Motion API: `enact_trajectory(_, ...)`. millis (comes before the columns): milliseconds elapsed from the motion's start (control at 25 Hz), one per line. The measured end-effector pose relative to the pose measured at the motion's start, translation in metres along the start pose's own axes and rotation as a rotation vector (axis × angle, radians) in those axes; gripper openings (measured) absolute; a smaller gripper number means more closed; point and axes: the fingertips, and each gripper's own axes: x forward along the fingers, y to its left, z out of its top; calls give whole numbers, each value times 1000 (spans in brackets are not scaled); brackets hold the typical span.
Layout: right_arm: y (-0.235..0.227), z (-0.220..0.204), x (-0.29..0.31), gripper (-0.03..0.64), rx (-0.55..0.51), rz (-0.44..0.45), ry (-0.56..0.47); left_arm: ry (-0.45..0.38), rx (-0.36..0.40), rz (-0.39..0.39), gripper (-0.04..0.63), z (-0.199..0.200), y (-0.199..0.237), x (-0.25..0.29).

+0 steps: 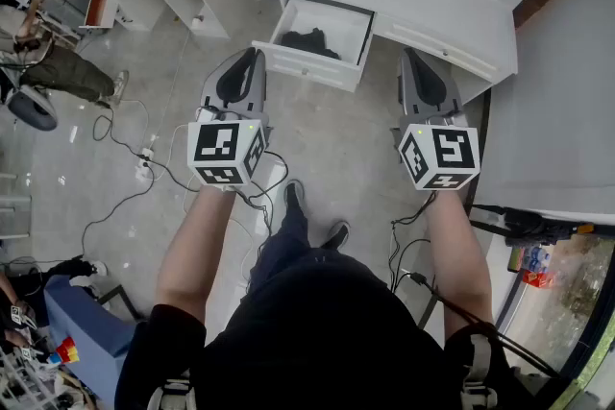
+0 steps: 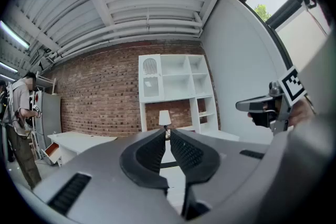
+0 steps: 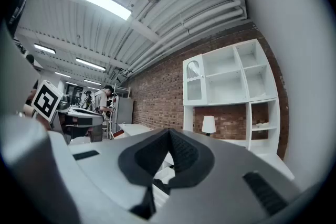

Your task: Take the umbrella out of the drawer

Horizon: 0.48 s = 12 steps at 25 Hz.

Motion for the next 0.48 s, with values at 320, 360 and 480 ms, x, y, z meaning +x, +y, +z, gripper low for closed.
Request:
enact_trajectory(320,17,15,26,-2,24,-8,-54,-14,-32,2,25,-1,46,10)
enact_trajectory(360,17,20,31,-2,25,-14,-67,-20,-35,-1,26,1,53,12)
enact_trajectory(480,15,32,51,-2,36,-41,-90,-46,-43,3,26,10,82,22)
